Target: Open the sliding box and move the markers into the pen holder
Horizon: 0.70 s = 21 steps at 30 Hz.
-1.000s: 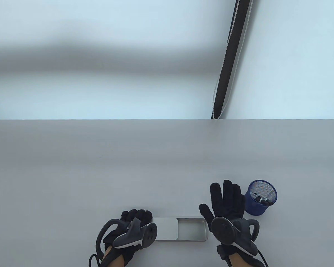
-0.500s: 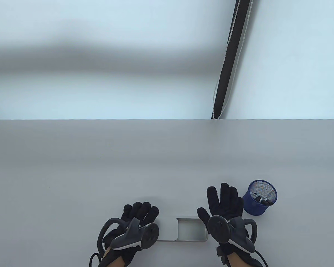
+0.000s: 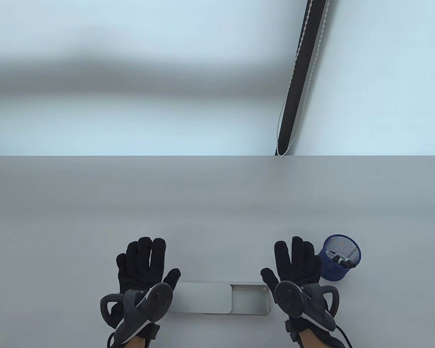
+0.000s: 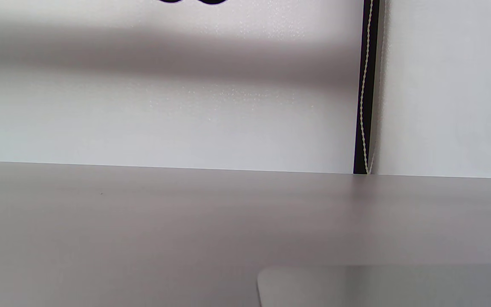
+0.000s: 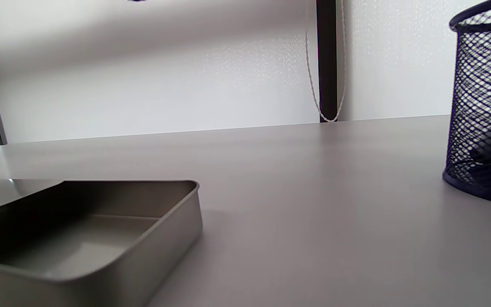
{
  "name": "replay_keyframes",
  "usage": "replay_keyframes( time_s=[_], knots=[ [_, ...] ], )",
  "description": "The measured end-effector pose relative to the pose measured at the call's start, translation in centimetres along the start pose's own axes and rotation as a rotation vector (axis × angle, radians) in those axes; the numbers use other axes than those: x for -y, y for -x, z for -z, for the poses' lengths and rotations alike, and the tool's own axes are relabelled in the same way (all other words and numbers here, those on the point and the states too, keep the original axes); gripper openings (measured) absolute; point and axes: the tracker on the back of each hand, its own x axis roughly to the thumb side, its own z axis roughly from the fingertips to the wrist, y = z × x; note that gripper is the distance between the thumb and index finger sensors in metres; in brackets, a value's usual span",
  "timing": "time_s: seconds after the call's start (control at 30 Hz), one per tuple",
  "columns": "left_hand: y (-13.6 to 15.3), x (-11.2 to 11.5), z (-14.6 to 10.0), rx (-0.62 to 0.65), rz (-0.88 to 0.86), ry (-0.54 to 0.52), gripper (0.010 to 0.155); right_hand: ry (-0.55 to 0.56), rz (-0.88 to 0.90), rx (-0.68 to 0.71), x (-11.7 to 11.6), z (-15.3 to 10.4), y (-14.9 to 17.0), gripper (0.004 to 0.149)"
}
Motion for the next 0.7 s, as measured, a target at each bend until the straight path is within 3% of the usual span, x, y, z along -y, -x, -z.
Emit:
replay_keyframes(
  time_s=[0.23, 0.7],
  knots=[
    [0.1, 2.3, 0.6, -0.006, 0.048, 0.156, 0.083, 0.005, 0.006, -0.013, 0.1, 0.0, 0.4, 0.074],
    [-0.8, 3.7, 0.9, 0.037, 0.088, 0.211, 0.085, 0.007, -0.001, -0.01, 0.1, 0.0, 0.3, 0.073]
  ],
)
